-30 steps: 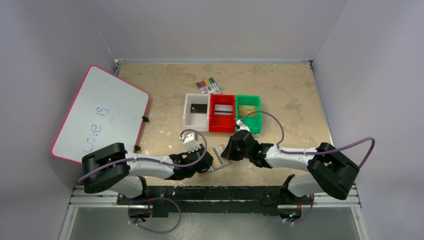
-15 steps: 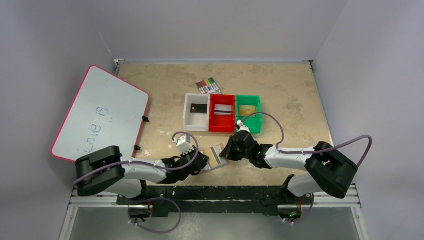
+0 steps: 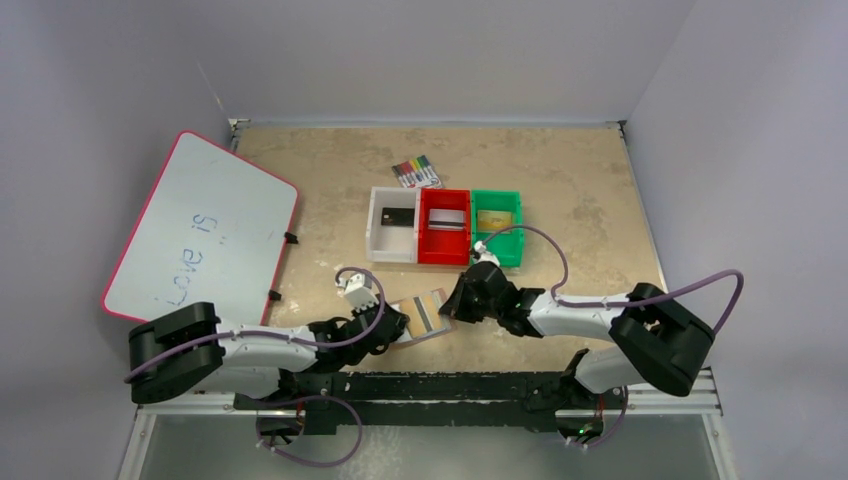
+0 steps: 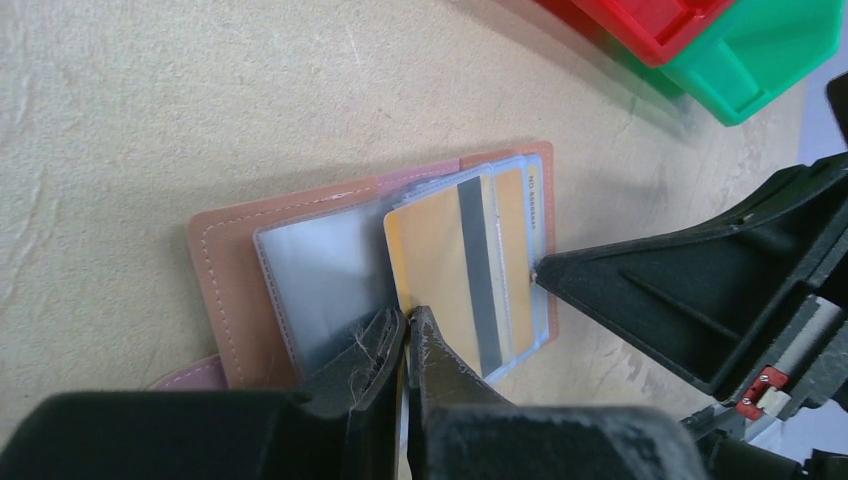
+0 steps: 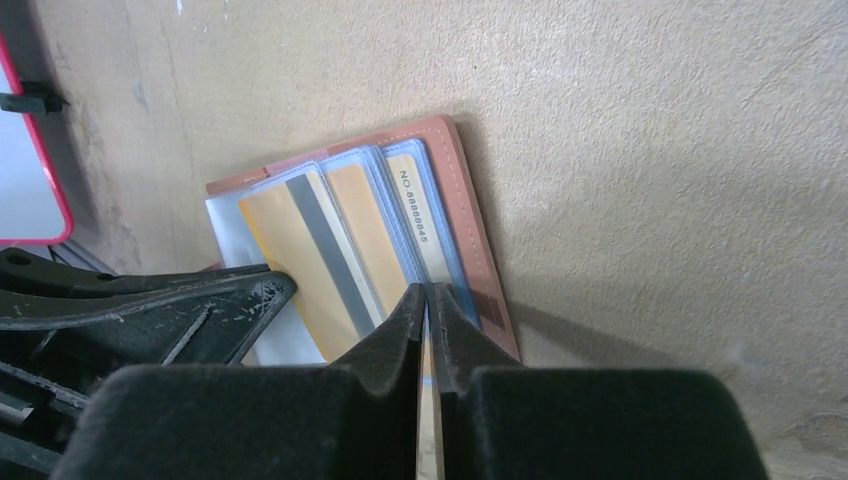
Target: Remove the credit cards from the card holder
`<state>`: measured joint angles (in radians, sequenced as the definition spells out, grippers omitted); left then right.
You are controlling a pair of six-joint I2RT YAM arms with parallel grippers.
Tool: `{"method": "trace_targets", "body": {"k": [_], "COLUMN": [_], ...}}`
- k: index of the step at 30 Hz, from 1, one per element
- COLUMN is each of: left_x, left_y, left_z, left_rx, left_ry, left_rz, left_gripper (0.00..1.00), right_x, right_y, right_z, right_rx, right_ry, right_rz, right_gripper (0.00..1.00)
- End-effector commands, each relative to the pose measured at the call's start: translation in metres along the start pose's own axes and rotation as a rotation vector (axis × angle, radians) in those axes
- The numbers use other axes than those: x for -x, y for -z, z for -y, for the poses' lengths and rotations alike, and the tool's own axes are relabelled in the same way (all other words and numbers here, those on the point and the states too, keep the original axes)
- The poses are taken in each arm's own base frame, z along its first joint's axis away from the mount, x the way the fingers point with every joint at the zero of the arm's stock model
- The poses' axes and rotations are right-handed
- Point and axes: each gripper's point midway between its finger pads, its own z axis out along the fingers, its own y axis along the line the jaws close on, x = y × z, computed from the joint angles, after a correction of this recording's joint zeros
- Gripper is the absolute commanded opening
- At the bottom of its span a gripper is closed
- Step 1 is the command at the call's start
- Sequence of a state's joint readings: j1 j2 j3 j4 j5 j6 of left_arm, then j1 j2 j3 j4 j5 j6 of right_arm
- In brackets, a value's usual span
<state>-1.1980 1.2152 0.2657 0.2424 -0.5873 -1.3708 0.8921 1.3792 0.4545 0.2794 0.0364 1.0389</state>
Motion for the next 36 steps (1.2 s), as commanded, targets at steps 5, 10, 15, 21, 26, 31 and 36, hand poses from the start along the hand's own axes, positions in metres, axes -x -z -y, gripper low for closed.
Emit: {"method": "trace_targets", "body": {"k": [5,10,15,21,26,31,36], "left_x": [0.004,0.002,0.001,0.004,0.006,0.008,0.007], "left_y": [-0.002,-0.005,-0.006,-0.004,-0.001,0.001,0.000], "left_z": [-0.019,-0.014,-0.013,-0.014,-0.020,-0.025,-0.027], "left_rx": [0.097,0.105,0.106,0.121,0.151,0.168,0.182], "left_ry": [-0.154,-0.172,-0.171,-0.181,-0.182,-0.198,-0.210], "left_rz": [0.007,-0.001,-0.005,-0.002,0.002,0.003,-0.002], "left_gripper": [0.00,0.00,0.00,0.00,0.00,0.00,0.00], "right_x": [0.011,0.011,-0.001,-0.012,-0.008,-0.017,-0.021], "right_y": [0.018,0.027,0.012,-0.010,-0.015,-0.016,-0.018], "right_z": [-0.016,-0.056,-0.061,-0.048,-0.010,0.000,0.010], "right_rx": [0.026,0.208,0.232,0.167,-0.036,-0.049,-0.082], "right_ry": [0.117,0.183,0.193,0.203,0.159,0.139,0.121], "right_rz": [0.019,-0.001,-0.060,-0.118,-0.090,-0.110,-0.117], "right_gripper": [0.15,0.19,0.17,0.14,0.11,0.11,0.10]}}
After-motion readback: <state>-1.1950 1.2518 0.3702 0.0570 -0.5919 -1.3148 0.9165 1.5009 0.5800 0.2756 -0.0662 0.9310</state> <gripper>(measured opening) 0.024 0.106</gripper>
